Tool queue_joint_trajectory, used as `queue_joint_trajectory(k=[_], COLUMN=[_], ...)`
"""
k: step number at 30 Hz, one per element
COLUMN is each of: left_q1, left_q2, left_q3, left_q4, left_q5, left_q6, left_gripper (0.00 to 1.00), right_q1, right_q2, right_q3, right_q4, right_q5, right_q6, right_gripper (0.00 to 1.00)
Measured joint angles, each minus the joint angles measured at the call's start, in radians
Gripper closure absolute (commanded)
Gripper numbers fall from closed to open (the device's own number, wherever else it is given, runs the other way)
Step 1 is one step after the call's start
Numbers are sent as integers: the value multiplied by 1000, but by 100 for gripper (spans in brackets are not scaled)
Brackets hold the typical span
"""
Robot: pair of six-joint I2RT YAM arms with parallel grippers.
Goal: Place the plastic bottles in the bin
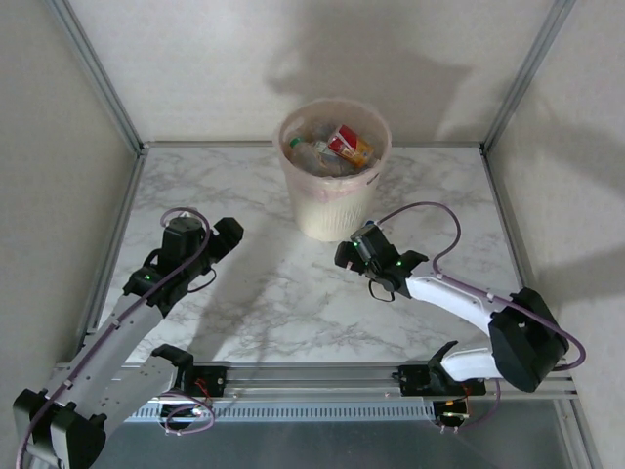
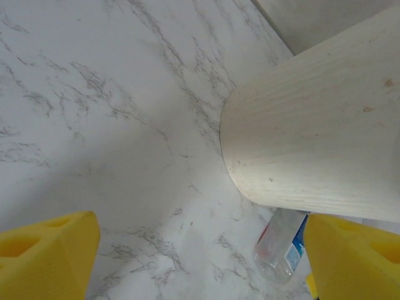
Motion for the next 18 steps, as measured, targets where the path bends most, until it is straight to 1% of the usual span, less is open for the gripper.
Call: queue_joint_trajectory(k=[4,12,16,18], left_q1=[0,0,3,6], left_q2=[6,7,7,7], left_q3=[0,-2,-2,-2], left_q4=[0,0,0,0], left_q5=[2,1,2,3], left_q6=[0,1,3,5], left_gripper=[13,12,13,13], right_q1=[0,1,0,0], right_q2=[48,166,230,264], right_q3=[12,108,138,150], right_q4=[0,-6,-11,-11], right_q5=[5,58,89,95], right_q6=[16,58,83,88], right_gripper=[1,1,6,10])
